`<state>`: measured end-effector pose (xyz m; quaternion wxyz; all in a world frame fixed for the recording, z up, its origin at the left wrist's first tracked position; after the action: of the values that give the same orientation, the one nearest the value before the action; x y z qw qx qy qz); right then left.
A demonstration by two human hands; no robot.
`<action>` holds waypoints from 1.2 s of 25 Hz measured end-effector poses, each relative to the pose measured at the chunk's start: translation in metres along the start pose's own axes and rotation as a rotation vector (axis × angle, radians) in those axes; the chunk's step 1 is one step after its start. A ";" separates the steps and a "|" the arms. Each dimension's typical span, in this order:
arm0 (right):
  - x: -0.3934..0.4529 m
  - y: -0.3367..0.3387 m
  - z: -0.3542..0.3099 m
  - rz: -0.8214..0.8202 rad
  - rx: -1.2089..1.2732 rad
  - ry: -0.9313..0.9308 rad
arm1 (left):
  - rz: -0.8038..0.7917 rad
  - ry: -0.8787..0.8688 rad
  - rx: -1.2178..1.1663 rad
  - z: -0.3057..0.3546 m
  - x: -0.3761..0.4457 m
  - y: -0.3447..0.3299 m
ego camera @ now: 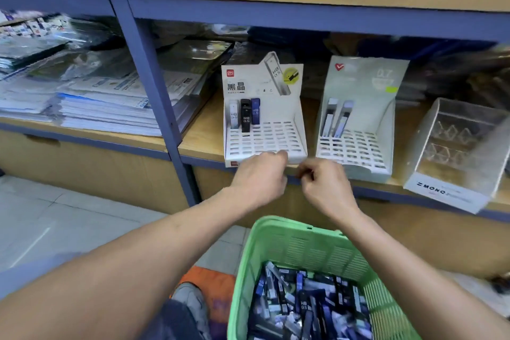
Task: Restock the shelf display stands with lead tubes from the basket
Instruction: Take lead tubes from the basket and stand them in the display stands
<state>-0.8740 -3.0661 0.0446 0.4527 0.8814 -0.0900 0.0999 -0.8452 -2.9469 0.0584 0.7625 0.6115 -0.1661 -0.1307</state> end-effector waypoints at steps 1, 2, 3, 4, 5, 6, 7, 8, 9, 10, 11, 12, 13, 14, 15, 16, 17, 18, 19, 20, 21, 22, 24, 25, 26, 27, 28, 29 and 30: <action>-0.017 -0.009 0.022 -0.070 -0.037 -0.054 | -0.084 -0.039 0.025 0.013 -0.007 -0.025; -0.034 -0.022 0.044 -0.160 -0.079 -0.109 | -0.168 -0.062 0.033 0.022 -0.014 -0.052; -0.049 -0.038 0.068 -0.254 -0.113 -0.152 | -0.260 -0.061 0.035 0.028 -0.020 -0.080; -0.064 -0.056 0.091 -0.346 -0.129 -0.191 | -0.352 -0.047 0.035 0.031 -0.025 -0.109; -0.080 -0.075 0.114 -0.426 -0.130 -0.223 | -0.440 -0.025 0.029 0.034 -0.030 -0.138; -0.094 -0.092 0.133 -0.496 -0.130 -0.243 | -0.512 0.000 0.026 0.035 -0.036 -0.162; -0.108 -0.109 0.152 -0.565 -0.135 -0.267 | -0.575 0.027 0.017 0.036 -0.043 -0.186; -0.123 -0.123 0.171 -0.630 -0.140 -0.302 | -0.638 0.051 -0.010 0.038 -0.051 -0.212; -0.138 -0.137 0.188 -0.694 -0.143 -0.346 | -0.699 0.089 -0.050 0.039 -0.060 -0.235; -0.154 -0.149 0.205 -0.752 -0.154 -0.403 | -0.761 0.138 -0.087 0.039 -0.070 -0.258; -0.168 -0.157 0.221 -0.788 -0.174 -0.464 | -0.815 0.187 -0.120 0.037 -0.080 -0.280; -0.179 -0.162 0.236 -0.805 -0.189 -0.529 | -0.862 0.232 -0.148 0.035 -0.089 -0.299; -0.188 -0.166 0.251 -0.801 -0.199 -0.593 | -0.896 0.272 -0.168 0.033 -0.096 -0.317; -0.196 -0.168 0.263 -0.785 -0.207 -0.654 | -0.917 0.308 -0.180 0.030 -0.102 -0.331; -0.202 -0.170 0.273 -0.770 -0.211 -0.709 | -0.934 0.334 -0.184 0.028 -0.107 -0.341; -0.208 -0.172 0.283 -0.760 -0.214 -0.757 | -0.951 0.358 -0.189 0.027 -0.110 -0.350; -0.213 -0.176 0.290 -0.754 -0.218 -0.791 | -0.956 0.377 -0.204 0.026 -0.111 -0.361; -0.217 -0.180 0.294 -0.755 -0.221 -0.814 | -0.969 0.392 -0.217 0.026 -0.111 -0.369; -0.221 -0.184 0.297 -0.762 -0.225 -0.821 | -0.980 0.407 -0.224 0.028 -0.111 -0.377; -0.223 -0.189 0.300 -0.777 -0.224 -0.818 | -0.981 0.418 -0.219 0.028 -0.111 -0.384; -0.223 -0.194 0.303 -0.788 -0.216 -0.814 | -0.964 0.430 -0.206 0.029 -0.109 -0.391; -0.223 -0.196 0.305 -0.792 -0.192 -0.818 | -0.951 0.437 -0.185 0.030 -0.108 -0.396; -0.220 -0.198 0.308 -0.772 -0.133 -0.846 | -0.927 0.447 -0.174 0.032 -0.107 -0.403; -0.220 -0.199 0.311 -0.767 -0.110 -0.871 | -0.919 0.438 -0.168 0.035 -0.108 -0.406; -0.221 -0.199 0.314 -0.771 -0.094 -0.893 | -0.921 0.413 -0.141 0.038 -0.109 -0.408; -0.222 -0.199 0.316 -0.781 -0.082 -0.910 | -0.920 0.379 -0.115 0.041 -0.111 -0.410; -0.223 -0.201 0.318 -0.792 -0.066 -0.920 | -0.925 0.343 -0.097 0.045 -0.112 -0.409; -0.224 -0.204 0.320 -0.804 -0.044 -0.931 | -0.928 0.336 -0.112 0.048 -0.112 -0.412; -0.226 -0.207 0.320 -0.810 -0.006 -0.940 | -0.938 0.342 -0.129 0.051 -0.113 -0.413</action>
<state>-1.0101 -3.1933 -0.3576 0.3692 0.7940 0.0616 -0.4790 -0.9675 -3.0364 -0.3455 0.6742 0.5848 0.2623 -0.3671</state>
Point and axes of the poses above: each hand's wrist, its own x-axis towards the middle knuckle, its own y-axis out of the back of the hand, z = x × y, the point moved 8 cm from there along x, towards the middle knuckle, and after that the axes turned 3 degrees about y, right-handed, at the moved point
